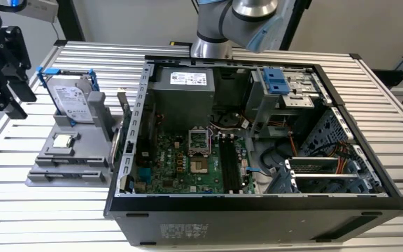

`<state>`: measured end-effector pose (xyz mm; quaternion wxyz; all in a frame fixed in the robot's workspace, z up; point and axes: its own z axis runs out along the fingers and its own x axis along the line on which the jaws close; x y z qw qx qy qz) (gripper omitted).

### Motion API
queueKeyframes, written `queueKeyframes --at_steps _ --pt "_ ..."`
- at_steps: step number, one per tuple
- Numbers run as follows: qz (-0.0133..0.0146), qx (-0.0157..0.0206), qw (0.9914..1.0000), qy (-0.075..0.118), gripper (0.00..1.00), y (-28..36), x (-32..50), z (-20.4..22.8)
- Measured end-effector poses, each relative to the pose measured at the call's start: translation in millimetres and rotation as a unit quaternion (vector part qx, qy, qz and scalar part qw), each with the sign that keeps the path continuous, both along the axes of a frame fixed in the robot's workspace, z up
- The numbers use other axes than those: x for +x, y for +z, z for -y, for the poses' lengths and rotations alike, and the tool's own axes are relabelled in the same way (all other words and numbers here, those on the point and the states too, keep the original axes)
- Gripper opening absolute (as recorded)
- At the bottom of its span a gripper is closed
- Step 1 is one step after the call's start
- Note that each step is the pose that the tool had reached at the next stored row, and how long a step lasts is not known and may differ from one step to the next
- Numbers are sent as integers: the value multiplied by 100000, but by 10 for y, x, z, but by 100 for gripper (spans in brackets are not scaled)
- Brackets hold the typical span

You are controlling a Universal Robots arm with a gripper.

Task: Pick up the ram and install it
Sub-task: 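Pick up the ram and move it above insertion slot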

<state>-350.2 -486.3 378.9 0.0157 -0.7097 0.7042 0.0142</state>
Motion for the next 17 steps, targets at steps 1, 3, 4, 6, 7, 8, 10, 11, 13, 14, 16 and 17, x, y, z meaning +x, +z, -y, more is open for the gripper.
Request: queueKeyframes --at_steps 1,3,4,6,7,8,10,11,13,14,16,17 --pt "2 42 100000 -27 100 -12 -1 0" --pt "1 61 100000 -38 100 -38 0 0" --pt "4 68 100000 -35 100 -54 0 0" --pt "0 69 100000 -32 100 -85 0 0" --pt "2 80 100000 -33 100 -99 0 0" --pt "3 87 100000 -33 100 -113 0 0" --pt "14 113 100000 -33 100 -139 0 0" --pt "34 129 100000 -34 100 -150 0 0" --pt "103 182 100000 -33 100 -173 0 0" --pt "132 203 100000 -32 100 -185 0 0" --pt "194 249 99999 -31 100 -212 0 0" --pt "207 262 99999 -31 100 -224 0 0"
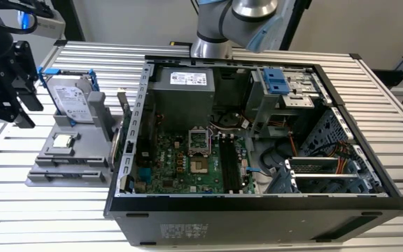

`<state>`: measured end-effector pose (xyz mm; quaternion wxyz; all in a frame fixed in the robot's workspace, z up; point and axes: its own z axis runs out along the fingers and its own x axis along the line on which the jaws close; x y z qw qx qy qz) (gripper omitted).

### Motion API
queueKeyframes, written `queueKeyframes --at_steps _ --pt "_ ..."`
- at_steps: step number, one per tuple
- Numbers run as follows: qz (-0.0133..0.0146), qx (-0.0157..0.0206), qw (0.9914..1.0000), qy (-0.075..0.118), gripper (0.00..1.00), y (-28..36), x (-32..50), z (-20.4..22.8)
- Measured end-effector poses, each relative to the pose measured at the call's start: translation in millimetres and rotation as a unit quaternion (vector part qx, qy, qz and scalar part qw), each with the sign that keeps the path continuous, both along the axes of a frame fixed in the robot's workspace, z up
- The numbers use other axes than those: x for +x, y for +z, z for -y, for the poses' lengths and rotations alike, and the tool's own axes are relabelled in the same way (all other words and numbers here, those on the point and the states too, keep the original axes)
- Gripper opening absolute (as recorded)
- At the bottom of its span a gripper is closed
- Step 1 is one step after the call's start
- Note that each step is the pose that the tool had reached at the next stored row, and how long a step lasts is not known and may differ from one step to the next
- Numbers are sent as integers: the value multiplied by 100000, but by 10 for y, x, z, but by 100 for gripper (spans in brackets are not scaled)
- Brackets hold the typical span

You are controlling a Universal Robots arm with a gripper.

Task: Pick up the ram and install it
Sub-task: 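Pick up the ram and move it above insertion slot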

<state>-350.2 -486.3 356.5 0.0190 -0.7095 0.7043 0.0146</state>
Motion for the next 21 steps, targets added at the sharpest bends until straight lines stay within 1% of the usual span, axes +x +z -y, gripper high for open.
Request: queueKeyframes --at_steps 3,6,9,21 --pt "34 69 100000 -5 100 -39 -1 0" --pt "44 235 100000 -1 100 -72 0 0" --pt "49 322 99999 -3 100 -109 0 0" --pt "43 333 99999 1 100 -253 0 0"
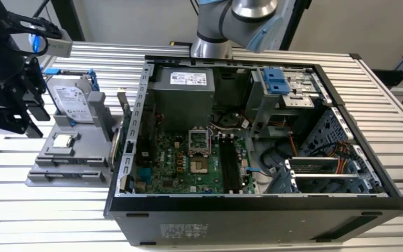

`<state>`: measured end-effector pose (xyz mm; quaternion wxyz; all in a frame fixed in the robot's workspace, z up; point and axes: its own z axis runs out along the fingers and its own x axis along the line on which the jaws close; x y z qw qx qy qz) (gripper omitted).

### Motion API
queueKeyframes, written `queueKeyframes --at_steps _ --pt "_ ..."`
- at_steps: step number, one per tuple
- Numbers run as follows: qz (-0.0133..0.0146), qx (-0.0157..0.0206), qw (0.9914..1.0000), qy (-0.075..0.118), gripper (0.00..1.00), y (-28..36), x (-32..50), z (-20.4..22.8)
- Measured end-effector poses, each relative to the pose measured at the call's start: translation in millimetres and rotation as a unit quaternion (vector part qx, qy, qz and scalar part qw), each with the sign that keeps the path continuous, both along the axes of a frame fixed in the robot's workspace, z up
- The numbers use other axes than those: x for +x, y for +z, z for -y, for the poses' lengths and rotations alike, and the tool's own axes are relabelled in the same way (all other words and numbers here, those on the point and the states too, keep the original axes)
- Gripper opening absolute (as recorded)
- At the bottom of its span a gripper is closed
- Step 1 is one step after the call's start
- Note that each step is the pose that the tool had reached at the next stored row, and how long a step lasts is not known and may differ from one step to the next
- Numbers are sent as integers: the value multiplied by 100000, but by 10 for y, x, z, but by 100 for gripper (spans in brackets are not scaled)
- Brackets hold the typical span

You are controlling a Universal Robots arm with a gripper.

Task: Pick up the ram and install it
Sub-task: 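Pick up the ram and move it above insertion slot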

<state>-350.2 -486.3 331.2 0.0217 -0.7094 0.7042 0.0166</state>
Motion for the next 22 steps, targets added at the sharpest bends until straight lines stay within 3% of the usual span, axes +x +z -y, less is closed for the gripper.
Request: queueKeyframes --at_steps 22 --pt "0 13 100000 -10 100 -307 -1 -1"
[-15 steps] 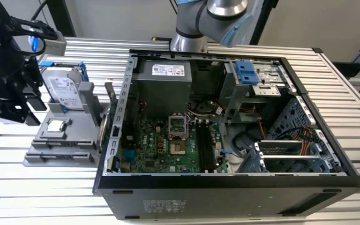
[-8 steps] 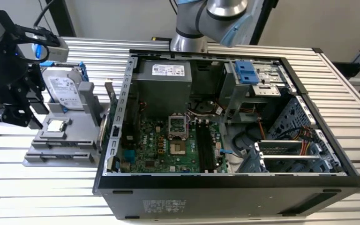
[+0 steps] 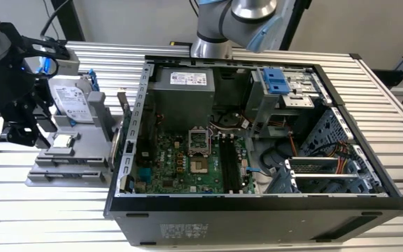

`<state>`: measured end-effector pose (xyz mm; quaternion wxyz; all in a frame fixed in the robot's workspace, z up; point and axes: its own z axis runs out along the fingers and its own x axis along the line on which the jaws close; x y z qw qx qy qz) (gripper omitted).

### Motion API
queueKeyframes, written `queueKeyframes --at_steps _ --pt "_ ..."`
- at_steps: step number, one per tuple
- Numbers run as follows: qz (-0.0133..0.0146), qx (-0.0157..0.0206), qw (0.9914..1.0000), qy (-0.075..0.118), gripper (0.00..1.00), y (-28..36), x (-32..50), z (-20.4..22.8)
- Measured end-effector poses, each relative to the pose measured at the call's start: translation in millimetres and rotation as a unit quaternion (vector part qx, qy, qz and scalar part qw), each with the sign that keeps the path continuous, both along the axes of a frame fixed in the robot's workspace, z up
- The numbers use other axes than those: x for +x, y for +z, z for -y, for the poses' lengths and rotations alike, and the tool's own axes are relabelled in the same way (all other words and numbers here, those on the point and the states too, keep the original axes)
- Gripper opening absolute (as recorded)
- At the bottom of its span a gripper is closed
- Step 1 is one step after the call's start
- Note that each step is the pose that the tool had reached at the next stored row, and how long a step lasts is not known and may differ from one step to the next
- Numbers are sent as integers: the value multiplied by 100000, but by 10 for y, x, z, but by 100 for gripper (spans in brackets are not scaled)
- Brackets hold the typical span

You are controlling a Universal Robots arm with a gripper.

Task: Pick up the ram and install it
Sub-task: 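Pick up the ram and move it above insertion slot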

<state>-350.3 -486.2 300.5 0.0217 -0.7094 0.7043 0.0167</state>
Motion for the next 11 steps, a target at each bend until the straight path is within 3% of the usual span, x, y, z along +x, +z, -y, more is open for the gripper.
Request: queueKeyframes --at_steps 11 --pt "1 7 100000 8 100 -165 1 0"
